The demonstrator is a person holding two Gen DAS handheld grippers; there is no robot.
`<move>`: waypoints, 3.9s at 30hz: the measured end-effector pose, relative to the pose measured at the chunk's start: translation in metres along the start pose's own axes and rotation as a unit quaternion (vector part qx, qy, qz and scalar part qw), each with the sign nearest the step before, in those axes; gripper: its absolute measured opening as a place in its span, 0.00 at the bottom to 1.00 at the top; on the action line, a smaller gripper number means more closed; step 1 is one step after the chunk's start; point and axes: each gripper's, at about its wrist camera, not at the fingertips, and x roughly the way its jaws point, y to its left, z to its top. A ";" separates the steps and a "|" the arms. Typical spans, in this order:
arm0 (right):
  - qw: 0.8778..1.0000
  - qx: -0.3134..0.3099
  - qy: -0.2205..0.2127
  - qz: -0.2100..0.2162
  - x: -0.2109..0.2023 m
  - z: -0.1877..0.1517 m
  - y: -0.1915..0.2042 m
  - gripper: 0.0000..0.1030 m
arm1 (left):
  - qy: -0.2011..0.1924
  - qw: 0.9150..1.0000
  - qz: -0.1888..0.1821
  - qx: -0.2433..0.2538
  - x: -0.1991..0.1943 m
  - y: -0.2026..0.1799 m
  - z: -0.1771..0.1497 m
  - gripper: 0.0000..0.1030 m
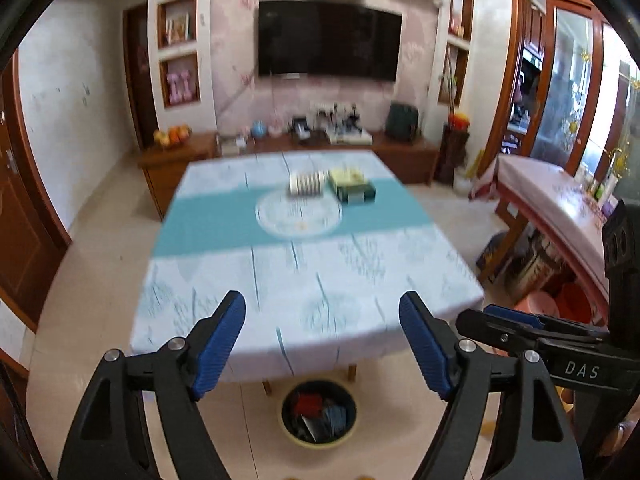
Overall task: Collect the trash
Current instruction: 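Raise both tools back up over the table, then grasp the grey-checked paper cup with the left tool while the right grasps the pistachio chocolate box, then carry the paper cup and chocolate box with both tools down to the bin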
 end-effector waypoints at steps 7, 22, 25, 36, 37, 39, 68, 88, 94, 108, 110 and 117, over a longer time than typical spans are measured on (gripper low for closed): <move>0.999 -0.031 -0.043 0.007 -0.033 0.036 0.009 0.57 | -0.041 0.999 0.013 0.014 -0.035 -0.006 0.048 0.85; 0.997 -0.047 -0.053 -0.037 -0.018 0.100 0.001 0.69 | 0.046 0.994 0.013 0.100 0.026 0.023 0.127 0.90; 0.996 -0.038 -0.052 -0.065 0.006 0.123 -0.008 0.71 | 0.075 0.990 -0.004 0.118 0.072 0.037 0.148 0.90; 0.980 0.027 0.002 -0.195 0.174 0.216 -0.058 0.74 | 0.181 0.955 -0.063 0.225 0.313 0.059 0.210 0.90; 0.978 0.027 0.010 -0.207 0.193 0.221 -0.064 0.74 | 0.193 0.951 -0.070 0.232 0.338 0.060 0.212 0.90; 0.974 0.030 0.033 -0.223 0.228 0.231 -0.077 0.74 | 0.212 0.943 -0.080 0.245 0.381 0.058 0.214 0.90; 0.953 -0.027 0.157 -0.257 0.417 0.288 -0.157 0.94 | 0.268 0.898 -0.045 0.347 0.597 0.011 0.182 0.90; 0.963 0.059 0.147 -0.219 0.384 0.250 -0.160 0.92 | 0.304 0.907 -0.144 0.253 0.562 0.038 0.188 0.04; 0.968 0.080 0.130 -0.198 0.356 0.233 -0.143 0.92 | 0.303 0.910 -0.173 0.225 0.524 0.051 0.188 0.02; 0.972 0.100 0.117 -0.177 0.295 0.188 -0.120 0.91 | 0.292 0.909 -0.197 0.222 0.412 0.055 0.154 0.02; 0.973 0.094 0.118 -0.174 0.287 0.181 -0.115 0.91 | 0.289 0.911 -0.197 0.220 0.396 0.053 0.149 0.02; 0.982 0.060 0.112 -0.142 0.248 0.157 -0.105 0.91 | 0.263 0.929 -0.180 0.191 0.329 0.043 0.128 0.02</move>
